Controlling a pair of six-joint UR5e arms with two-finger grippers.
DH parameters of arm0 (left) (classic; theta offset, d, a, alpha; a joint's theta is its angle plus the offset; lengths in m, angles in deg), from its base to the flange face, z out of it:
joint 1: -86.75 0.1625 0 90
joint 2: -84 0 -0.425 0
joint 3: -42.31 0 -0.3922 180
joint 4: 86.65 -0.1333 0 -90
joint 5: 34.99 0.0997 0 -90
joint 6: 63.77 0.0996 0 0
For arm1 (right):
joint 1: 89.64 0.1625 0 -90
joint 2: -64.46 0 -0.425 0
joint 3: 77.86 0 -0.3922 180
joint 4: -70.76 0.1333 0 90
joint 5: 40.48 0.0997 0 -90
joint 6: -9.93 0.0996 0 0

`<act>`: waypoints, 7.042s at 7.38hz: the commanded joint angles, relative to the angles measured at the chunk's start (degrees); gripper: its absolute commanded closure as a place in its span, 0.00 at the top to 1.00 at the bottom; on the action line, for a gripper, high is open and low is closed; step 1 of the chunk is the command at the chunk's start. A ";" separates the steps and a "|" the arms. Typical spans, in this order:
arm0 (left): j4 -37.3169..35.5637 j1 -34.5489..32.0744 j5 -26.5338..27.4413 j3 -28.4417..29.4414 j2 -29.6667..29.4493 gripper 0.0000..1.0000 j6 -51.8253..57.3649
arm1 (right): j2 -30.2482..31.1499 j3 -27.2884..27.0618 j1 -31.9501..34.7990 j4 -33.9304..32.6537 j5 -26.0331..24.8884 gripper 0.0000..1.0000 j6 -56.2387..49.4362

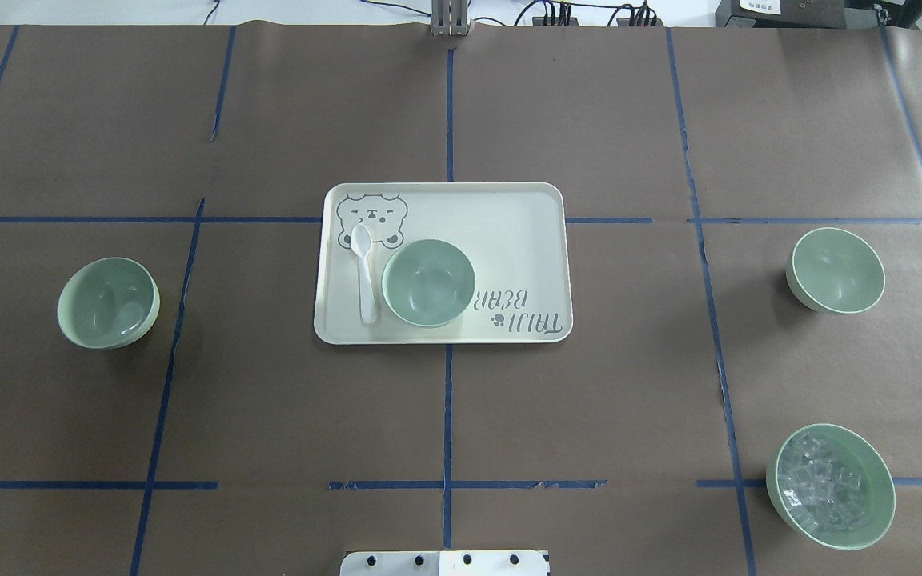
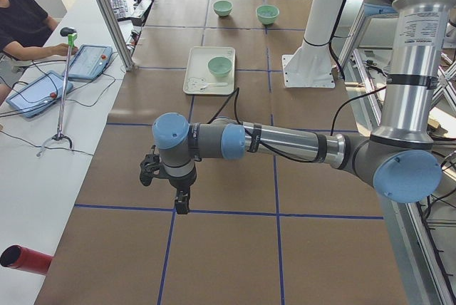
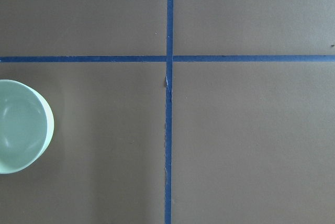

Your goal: Stack green bowls together

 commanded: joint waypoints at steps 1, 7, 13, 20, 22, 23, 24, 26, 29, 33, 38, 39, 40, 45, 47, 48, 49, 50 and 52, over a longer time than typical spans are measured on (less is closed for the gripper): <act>0.00 0.09 0.00 -0.04 -0.39 1.00 -0.35 | 0.02 -0.12 -0.06 0.01 0.10 1.00 0.00; 26.54 21.85 0.00 -4.59 -0.66 1.00 -34.67 | -1.12 -1.09 -1.21 0.28 0.97 1.00 4.53; 44.82 38.66 7.72 -3.55 4.52 1.00 -57.13 | -2.25 -1.53 -9.70 13.62 4.84 1.00 23.79; 48.25 44.65 10.37 -3.90 7.68 0.60 -60.12 | -3.93 -1.44 -24.23 22.34 -3.95 1.00 37.79; 48.25 44.12 10.28 -4.34 8.91 0.23 -59.42 | -4.19 -0.92 -26.07 22.51 -4.12 1.00 37.80; 48.25 44.21 10.28 -4.26 8.83 0.14 -59.42 | -4.54 -0.31 -26.69 22.51 -4.64 1.00 37.79; 48.17 44.21 10.28 -4.34 8.74 0.00 -59.59 | -4.72 -0.21 -26.78 22.51 -4.91 1.00 37.71; 47.38 42.47 7.84 -8.45 9.18 0.00 -59.51 | -4.81 0.48 -27.31 22.60 -5.26 1.00 37.62; 39.23 34.72 -2.72 -12.34 5.51 0.00 -60.03 | -4.81 7.50 -28.98 31.81 -7.64 1.00 37.80; 30.53 34.72 -2.38 -13.04 -4.41 0.00 -66.00 | -6.21 18.14 -34.77 42.46 -10.10 1.00 37.80; 24.71 39.86 0.60 -10.76 -16.80 0.00 -78.53 | -7.45 17.45 -34.69 42.73 -8.08 0.00 40.34; 22.26 43.99 2.35 -9.11 -23.36 0.00 -86.32 | -7.19 17.37 -34.61 42.64 -6.77 0.00 40.26; 21.89 46.56 3.16 -7.44 -27.60 0.00 -92.93 | -7.18 17.45 -34.26 42.73 -4.15 0.00 40.26; 22.41 57.11 13.17 -1.98 -34.05 0.00 -99.14 | -10.43 17.37 -22.57 41.85 12.04 0.00 40.43; 22.85 59.06 15.64 -1.36 -33.71 0.00 -99.15 | -11.75 17.28 -22.48 41.15 12.05 0.00 40.52; 22.77 59.06 15.64 -1.44 -33.36 0.00 -99.06 | -12.19 17.10 -22.48 40.54 12.05 0.00 40.52; 22.59 58.98 15.73 -1.53 -33.27 0.00 -98.97 | -12.19 17.02 -22.48 40.53 12.05 0.00 40.52; 22.59 58.89 15.73 -1.53 -32.92 0.00 -98.97 | -12.45 16.93 -22.48 40.53 12.05 0.00 40.61; 22.50 58.71 17.65 -1.53 -32.92 0.40 -99.23 | -12.54 15.01 -22.48 39.57 12.14 0.00 41.30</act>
